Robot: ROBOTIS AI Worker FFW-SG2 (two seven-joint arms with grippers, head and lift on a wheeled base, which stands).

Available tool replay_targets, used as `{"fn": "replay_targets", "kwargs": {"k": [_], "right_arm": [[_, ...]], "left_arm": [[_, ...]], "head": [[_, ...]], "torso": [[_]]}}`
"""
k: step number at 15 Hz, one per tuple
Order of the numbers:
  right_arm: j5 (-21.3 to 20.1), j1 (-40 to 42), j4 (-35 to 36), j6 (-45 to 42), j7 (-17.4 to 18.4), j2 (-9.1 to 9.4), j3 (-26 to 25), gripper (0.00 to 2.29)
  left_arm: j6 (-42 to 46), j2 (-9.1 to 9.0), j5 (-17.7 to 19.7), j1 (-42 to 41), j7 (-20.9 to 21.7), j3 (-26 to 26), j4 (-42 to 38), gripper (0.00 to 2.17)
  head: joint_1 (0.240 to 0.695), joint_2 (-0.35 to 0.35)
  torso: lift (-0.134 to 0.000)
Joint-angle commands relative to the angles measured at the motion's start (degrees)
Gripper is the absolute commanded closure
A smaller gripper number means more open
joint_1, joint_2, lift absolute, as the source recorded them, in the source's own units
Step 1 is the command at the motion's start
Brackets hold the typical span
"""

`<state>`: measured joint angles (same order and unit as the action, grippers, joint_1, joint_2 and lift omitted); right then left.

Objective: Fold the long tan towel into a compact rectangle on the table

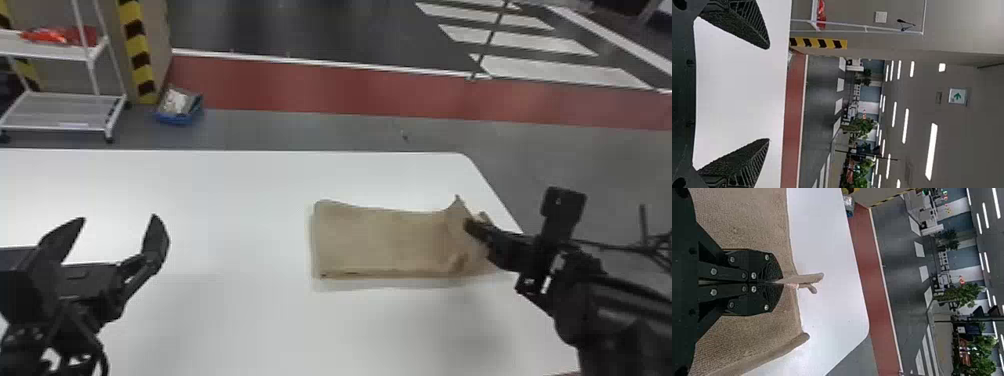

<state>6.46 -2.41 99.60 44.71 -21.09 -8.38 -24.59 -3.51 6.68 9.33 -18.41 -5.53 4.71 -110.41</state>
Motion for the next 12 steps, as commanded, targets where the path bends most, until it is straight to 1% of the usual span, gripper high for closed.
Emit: {"fn": "replay_targets", "kwargs": {"k": [1, 3, 4, 5, 6, 7, 10, 11, 12], "right_arm": [[-0.04, -0.23, 1.03, 0.42, -0.18, -0.14, -1.07, 1.18], [3.12, -0.23, 3.05, 1.48, -0.97, -0.23, -3.18, 1.18], [4.0, -0.14, 4.81, 2.36, -1.15, -0.23, -4.5, 1.18], [4.0, -0.23, 5.25, 3.06, -1.15, -0.58, -5.9, 1.18], [3.83, -1.11, 4.9, 3.24, -1.15, -1.73, -6.52, 1.18], [3.21, -1.2, 3.05, 3.24, -1.59, -2.69, -6.17, 1.18], [-1.88, -2.52, -5.21, -1.33, -2.12, -3.22, -3.88, 1.18], [-3.91, -4.36, -8.2, -1.33, -1.85, -3.31, -3.44, 0.92], [-6.28, -5.24, -9.6, -1.16, -1.59, -3.13, -2.91, 0.2]], "left_arm": [[0.04, 0.0, -0.02, -0.04, -0.01, 0.12, 0.2, 0.03], [-0.14, 0.0, -0.02, 0.22, -0.01, 0.21, 0.38, 0.03], [-0.14, 0.0, -0.02, 0.48, -0.01, 0.21, 0.38, 0.03], [-0.14, 0.0, -0.02, 0.48, -0.18, 0.3, 0.2, 0.03], [0.04, 0.0, -0.02, 0.31, -0.18, 0.38, -0.06, 0.03], [-0.14, 0.0, -0.02, 0.31, -0.18, 0.47, 0.11, 0.03], [-0.14, -0.09, -0.02, 0.48, 0.08, 0.47, 1.17, 0.03], [-0.14, -0.09, -0.19, 0.66, 0.08, 0.47, 1.17, 0.03], [-0.14, -0.09, -0.19, 0.66, -0.01, 0.65, 1.08, 0.03]], "head": [[0.695, -0.215], [0.695, -0.22], [0.695, -0.224], [0.695, -0.229], [0.695, -0.234], [0.695, -0.242], [0.695, -0.272], [0.695, -0.275], [0.695, -0.277]], "torso": [[-0.123], [-0.123], [-0.123], [-0.123], [-0.123], [-0.123], [-0.123], [-0.123], [-0.123]]}}
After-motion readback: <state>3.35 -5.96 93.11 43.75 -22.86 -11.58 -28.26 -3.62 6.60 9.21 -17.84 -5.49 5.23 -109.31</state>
